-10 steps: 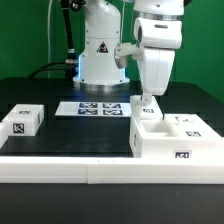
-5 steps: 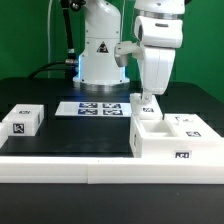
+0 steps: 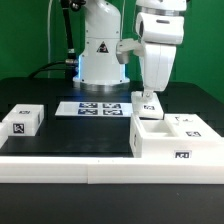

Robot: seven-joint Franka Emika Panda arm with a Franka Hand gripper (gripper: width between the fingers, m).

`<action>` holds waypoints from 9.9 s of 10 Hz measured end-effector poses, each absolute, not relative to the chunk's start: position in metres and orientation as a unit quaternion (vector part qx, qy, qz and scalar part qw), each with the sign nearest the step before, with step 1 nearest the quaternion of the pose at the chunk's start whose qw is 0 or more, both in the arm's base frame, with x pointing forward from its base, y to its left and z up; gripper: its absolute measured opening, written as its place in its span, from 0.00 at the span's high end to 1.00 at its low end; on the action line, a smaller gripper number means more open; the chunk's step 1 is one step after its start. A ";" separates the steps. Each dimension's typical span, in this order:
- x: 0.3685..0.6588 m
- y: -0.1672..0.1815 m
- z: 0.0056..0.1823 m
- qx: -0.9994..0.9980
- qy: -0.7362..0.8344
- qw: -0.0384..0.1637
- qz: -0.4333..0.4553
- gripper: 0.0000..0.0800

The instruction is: Assemble cabinet

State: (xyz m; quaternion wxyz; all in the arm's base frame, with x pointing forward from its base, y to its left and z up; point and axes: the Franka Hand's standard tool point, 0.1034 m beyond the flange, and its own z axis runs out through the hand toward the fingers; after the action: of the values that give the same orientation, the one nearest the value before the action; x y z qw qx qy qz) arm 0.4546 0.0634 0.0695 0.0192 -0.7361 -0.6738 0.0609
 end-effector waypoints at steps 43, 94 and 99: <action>0.576 0.060 0.061 -0.712 -0.702 -0.008 -0.022 0.03; 0.487 0.094 0.012 -0.999 0.025 0.036 -0.031 0.00; 0.492 0.079 0.007 -0.998 0.023 0.030 -0.052 0.00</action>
Offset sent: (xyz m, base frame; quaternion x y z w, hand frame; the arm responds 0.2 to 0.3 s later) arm 0.0073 -0.0010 -0.0079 0.0020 0.0019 -0.0043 1.0000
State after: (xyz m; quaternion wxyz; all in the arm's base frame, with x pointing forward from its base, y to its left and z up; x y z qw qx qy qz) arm 0.4916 0.0794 0.0070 0.0304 -0.9979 0.0230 -0.0521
